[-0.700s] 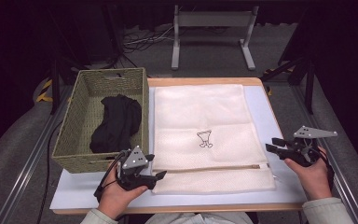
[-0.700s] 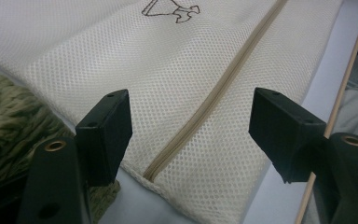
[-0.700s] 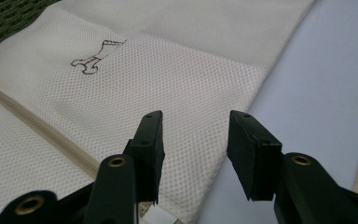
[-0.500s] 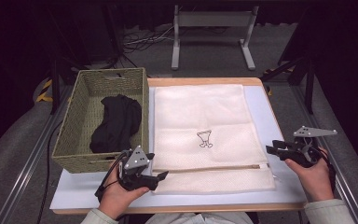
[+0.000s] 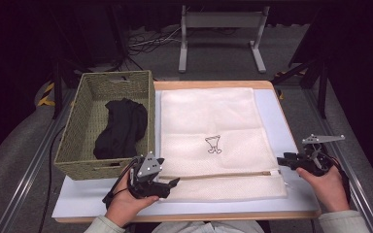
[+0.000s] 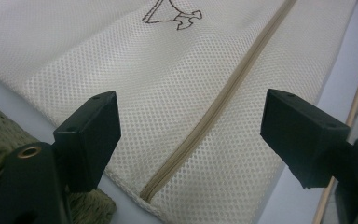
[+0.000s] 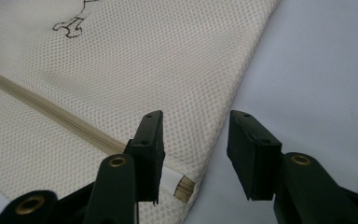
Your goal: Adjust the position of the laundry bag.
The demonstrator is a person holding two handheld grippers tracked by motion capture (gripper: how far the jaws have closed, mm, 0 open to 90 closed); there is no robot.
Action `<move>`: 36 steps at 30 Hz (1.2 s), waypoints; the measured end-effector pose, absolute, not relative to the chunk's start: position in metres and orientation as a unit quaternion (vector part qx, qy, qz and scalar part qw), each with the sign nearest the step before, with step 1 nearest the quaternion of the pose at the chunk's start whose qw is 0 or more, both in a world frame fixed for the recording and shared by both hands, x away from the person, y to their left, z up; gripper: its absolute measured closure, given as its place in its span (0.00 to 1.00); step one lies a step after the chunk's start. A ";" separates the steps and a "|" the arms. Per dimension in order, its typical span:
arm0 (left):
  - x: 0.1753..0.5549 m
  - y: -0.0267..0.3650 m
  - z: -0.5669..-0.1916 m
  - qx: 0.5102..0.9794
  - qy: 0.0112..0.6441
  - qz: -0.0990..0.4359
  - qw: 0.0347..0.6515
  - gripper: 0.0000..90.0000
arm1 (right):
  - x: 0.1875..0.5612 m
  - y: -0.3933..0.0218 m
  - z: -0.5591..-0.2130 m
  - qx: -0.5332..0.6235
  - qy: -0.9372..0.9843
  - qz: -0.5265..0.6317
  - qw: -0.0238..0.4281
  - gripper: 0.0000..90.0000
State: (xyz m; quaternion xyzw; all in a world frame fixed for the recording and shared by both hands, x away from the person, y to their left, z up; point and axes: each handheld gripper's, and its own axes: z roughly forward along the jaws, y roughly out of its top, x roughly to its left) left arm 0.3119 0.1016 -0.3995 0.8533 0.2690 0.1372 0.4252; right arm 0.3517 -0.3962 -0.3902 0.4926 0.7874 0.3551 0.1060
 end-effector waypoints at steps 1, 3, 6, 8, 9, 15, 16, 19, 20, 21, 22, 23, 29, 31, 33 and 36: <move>0.312 0.101 -0.400 0.856 0.265 0.143 0.420 0.24 | 0.353 -0.396 -0.391 0.495 0.787 0.353 0.104 0.63; 0.312 0.100 -0.401 0.857 0.262 0.144 0.419 0.26 | 0.354 -0.394 -0.393 0.500 0.786 0.350 0.099 0.62; 0.312 0.100 -0.400 0.862 0.251 0.138 0.418 0.27 | 0.357 -0.391 -0.398 0.501 0.792 0.335 0.093 0.62; 0.312 0.100 -0.401 0.862 0.247 0.135 0.421 0.28 | 0.358 -0.390 -0.401 0.505 0.794 0.329 0.082 0.62; 0.312 0.100 -0.401 0.863 0.245 0.134 0.420 0.28 | 0.359 -0.390 -0.402 0.507 0.795 0.326 0.075 0.62; 0.312 0.100 -0.402 0.864 0.254 0.145 0.409 0.27 | 0.361 -0.390 -0.408 0.517 0.797 0.308 0.043 0.61; 0.311 0.100 -0.402 0.865 0.253 0.145 0.409 0.27 | 0.361 -0.390 -0.409 0.518 0.798 0.306 0.039 0.61; 0.310 0.099 -0.402 0.867 0.246 0.149 0.408 0.27 | 0.361 -0.388 -0.413 0.518 0.801 0.298 0.030 0.61; 0.310 0.098 -0.403 0.868 0.244 0.147 0.407 0.27 | 0.361 -0.388 -0.414 0.518 0.801 0.298 0.030 0.61; 0.310 0.098 -0.403 0.868 0.244 0.147 0.407 0.27 | 0.361 -0.388 -0.414 0.518 0.801 0.298 0.030 0.61; 0.310 0.097 -0.403 0.869 0.242 0.150 0.405 0.27 | 0.361 -0.388 -0.414 0.518 0.801 0.299 0.027 0.61; 0.310 0.097 -0.404 0.870 0.240 0.152 0.403 0.27 | 0.361 -0.388 -0.414 0.518 0.801 0.299 0.027 0.61; 0.310 0.097 -0.404 0.869 0.241 0.155 0.403 0.26 | 0.360 -0.390 -0.416 0.523 0.799 0.297 0.016 0.62; 0.310 0.098 -0.403 0.867 0.244 0.157 0.405 0.26 | 0.360 -0.389 -0.416 0.525 0.798 0.296 0.017 0.62; 0.311 0.099 -0.403 0.866 0.248 0.157 0.406 0.26 | 0.360 -0.388 -0.416 0.525 0.798 0.294 0.020 0.62; 0.311 0.099 -0.403 0.865 0.248 0.157 0.406 0.26 | 0.359 -0.387 -0.415 0.525 0.799 0.292 0.017 0.64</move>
